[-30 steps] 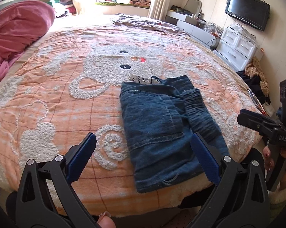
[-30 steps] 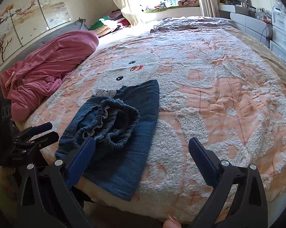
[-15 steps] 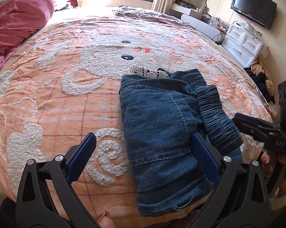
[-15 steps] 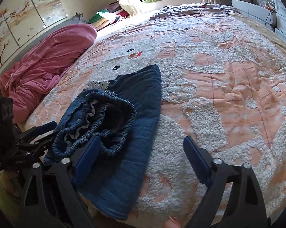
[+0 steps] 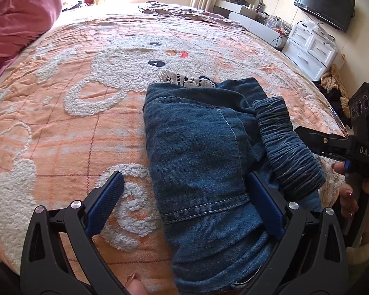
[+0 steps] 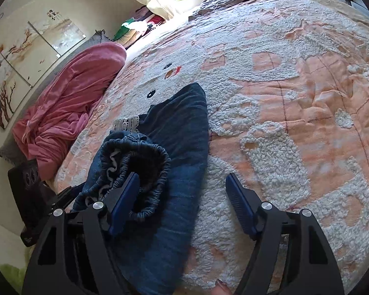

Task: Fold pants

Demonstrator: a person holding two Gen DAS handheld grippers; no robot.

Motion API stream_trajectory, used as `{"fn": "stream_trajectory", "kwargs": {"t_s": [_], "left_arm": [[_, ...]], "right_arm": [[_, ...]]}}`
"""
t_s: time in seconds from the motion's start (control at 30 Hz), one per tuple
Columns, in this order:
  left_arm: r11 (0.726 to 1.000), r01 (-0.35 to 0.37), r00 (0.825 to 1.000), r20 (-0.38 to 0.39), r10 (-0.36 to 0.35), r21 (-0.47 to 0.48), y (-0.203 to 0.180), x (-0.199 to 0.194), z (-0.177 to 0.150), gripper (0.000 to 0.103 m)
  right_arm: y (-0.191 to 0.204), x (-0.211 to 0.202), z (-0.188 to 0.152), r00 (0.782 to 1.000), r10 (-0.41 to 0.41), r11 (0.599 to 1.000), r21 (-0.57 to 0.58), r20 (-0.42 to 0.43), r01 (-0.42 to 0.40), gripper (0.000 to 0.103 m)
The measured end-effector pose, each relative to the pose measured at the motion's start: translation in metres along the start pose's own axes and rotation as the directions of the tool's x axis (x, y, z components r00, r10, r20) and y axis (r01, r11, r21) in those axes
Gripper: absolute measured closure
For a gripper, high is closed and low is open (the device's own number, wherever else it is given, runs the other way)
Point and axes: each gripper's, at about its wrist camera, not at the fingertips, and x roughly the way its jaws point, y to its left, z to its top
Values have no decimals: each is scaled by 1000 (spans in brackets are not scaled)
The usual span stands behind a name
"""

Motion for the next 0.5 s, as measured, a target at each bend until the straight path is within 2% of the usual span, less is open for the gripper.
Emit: {"fn": "stream_trajectory", "kwargs": {"t_s": [0.1, 0.13, 0.2, 0.27, 0.3, 0.33, 0.37, 0.4, 0.47, 0.5], "left_arm": [[1000, 14, 1000, -6, -14, -11, 1, 5, 0, 10], [1000, 14, 1000, -7, -15, -8, 0, 6, 1, 10], [1000, 22, 1000, -5, -22, -8, -1, 8, 1, 11], [999, 37, 999, -5, -37, -17, -2, 9, 2, 16], [999, 44, 999, -8, -44, -21, -3, 10, 3, 18], [999, 48, 999, -8, -48, -20, -4, 11, 4, 25], [997, 68, 998, -6, -69, -19, -6, 11, 4, 40], [997, 72, 997, -3, -72, -19, -8, 11, 5, 41], [998, 58, 998, 6, -58, 11, -15, 8, 6, 54], [998, 51, 999, 13, -52, 21, -16, 6, 7, 57]], "right_arm": [[15, 13, -2, 997, -71, 994, -84, -22, 69, 31], [17, 16, -1, 997, -72, 994, -89, -20, 70, 32], [16, 19, 1, 998, -58, 996, -67, -25, 57, 38], [22, 24, 1, 998, -54, 994, -95, -30, 51, 55], [25, 29, 0, 997, -69, 991, -117, -37, 64, 57], [26, 31, 0, 997, -65, 991, -120, -33, 60, 65], [27, 32, 1, 999, -40, 993, -113, -32, 36, 77], [28, 33, 0, 999, -16, 994, -108, -29, 13, 80], [37, 32, -2, 999, -41, 989, -139, 2, 41, 86], [43, 30, -4, 998, -66, 984, -167, 22, 68, 86]]}}
